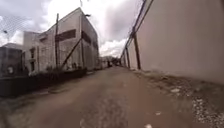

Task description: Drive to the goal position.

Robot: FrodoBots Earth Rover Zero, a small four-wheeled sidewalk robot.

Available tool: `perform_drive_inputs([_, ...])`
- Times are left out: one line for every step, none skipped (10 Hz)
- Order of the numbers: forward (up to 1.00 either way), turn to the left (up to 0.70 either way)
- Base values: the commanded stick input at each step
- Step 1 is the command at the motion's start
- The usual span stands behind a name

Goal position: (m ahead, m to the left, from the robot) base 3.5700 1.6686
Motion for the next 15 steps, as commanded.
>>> perform_drive_inputs([0.6,0.15])
perform_drive_inputs([0.6,0.09])
perform_drive_inputs([0.6,0.0])
perform_drive_inputs([0.6,0.0])
perform_drive_inputs([0.6,0.11])
perform_drive_inputs([0.6,0.14])
perform_drive_inputs([0.6,0.15])
perform_drive_inputs([0.6,0.14])
perform_drive_inputs([0.6,0.11])
perform_drive_inputs([0.6,0.07])
perform_drive_inputs([0.6,0.0])
perform_drive_inputs([0.6,0.08])
perform_drive_inputs([0.6,0.15])
perform_drive_inputs([0.6,0.15])
perform_drive_inputs([0.6,0.15])
